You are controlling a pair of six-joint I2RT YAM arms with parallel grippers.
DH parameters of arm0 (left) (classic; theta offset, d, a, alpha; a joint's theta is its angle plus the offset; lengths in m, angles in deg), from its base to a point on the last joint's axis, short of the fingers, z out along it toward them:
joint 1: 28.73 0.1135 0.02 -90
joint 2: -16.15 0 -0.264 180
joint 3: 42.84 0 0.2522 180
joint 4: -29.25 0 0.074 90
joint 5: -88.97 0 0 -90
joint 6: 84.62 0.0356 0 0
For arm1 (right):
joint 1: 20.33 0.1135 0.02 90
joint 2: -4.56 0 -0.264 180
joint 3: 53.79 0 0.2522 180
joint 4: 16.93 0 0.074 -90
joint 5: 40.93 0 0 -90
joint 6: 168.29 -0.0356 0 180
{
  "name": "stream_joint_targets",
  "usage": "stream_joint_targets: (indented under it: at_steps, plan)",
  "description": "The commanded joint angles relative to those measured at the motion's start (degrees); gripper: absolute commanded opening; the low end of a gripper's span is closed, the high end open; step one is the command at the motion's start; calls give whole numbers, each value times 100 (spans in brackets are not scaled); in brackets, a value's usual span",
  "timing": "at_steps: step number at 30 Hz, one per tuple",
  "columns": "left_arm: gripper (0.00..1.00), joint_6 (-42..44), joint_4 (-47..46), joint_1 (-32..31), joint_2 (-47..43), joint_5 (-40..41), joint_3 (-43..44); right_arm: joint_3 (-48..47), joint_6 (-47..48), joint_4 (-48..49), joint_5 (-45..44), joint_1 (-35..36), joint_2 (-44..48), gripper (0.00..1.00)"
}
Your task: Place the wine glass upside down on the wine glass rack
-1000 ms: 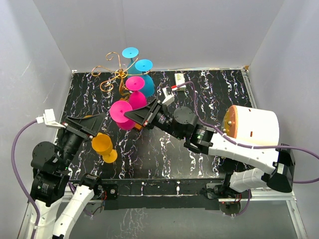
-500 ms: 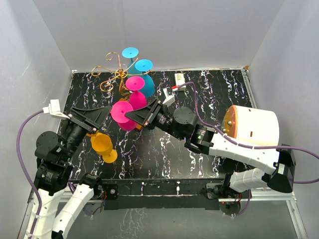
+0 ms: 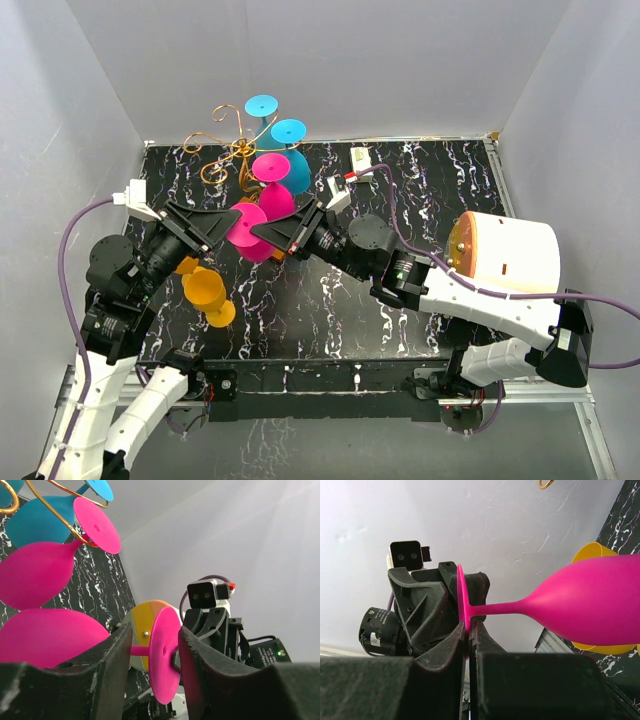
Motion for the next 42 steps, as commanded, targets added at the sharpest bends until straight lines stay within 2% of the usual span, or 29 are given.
stream_joint_targets:
  at_steps: [1, 5, 11, 12, 14, 15, 18, 20, 22, 24, 26, 28, 34, 42]
  plan:
    - [37, 389, -95, -6, -11, -348, 233, -65, 25, 415, -31, -23, 80, 0]
    - [26, 423, -233, -6, 94, -590, 253, -66, 15, 401, -60, -32, 102, 0]
    - [21, 258, -455, -10, 114, -763, 122, -42, -23, 397, -72, -40, 120, 0]
    - [18, 256, -480, -6, 105, -756, 113, -32, -28, 396, -70, -45, 124, 0]
    - [3, 265, -493, -6, 113, -763, 105, -15, -52, 384, -77, -38, 134, 0]
    - [0, 297, -453, -7, 120, -763, 118, -6, -63, 369, -80, -42, 137, 0]
    - [0, 379, -227, -6, 129, -691, 181, -5, -128, 219, -152, -51, 170, 0]
    - [0, 432, -41, -13, 134, -548, 236, 16, -156, 116, -229, -51, 217, 11]
    - [0, 479, 249, -7, 150, -231, 345, 86, -168, 89, -293, -51, 287, 29]
    - [0, 538, 629, -7, 205, 202, 491, 166, -142, 114, -313, -48, 368, 42]
    - [0, 808, 1061, -9, 330, 565, 711, 228, -127, 121, -317, -55, 450, 52]
    - [0, 1006, 1434, -10, 434, 1017, 898, 300, -106, 124, -326, -59, 536, 57]
    - [0, 1520, 1753, -8, 624, 2541, 1177, 515, 26, 59, -366, -99, 750, 64]
    - [0, 3161, 1672, -6, 1782, 4054, 2431, 657, 129, -273, -558, -118, 988, 59]
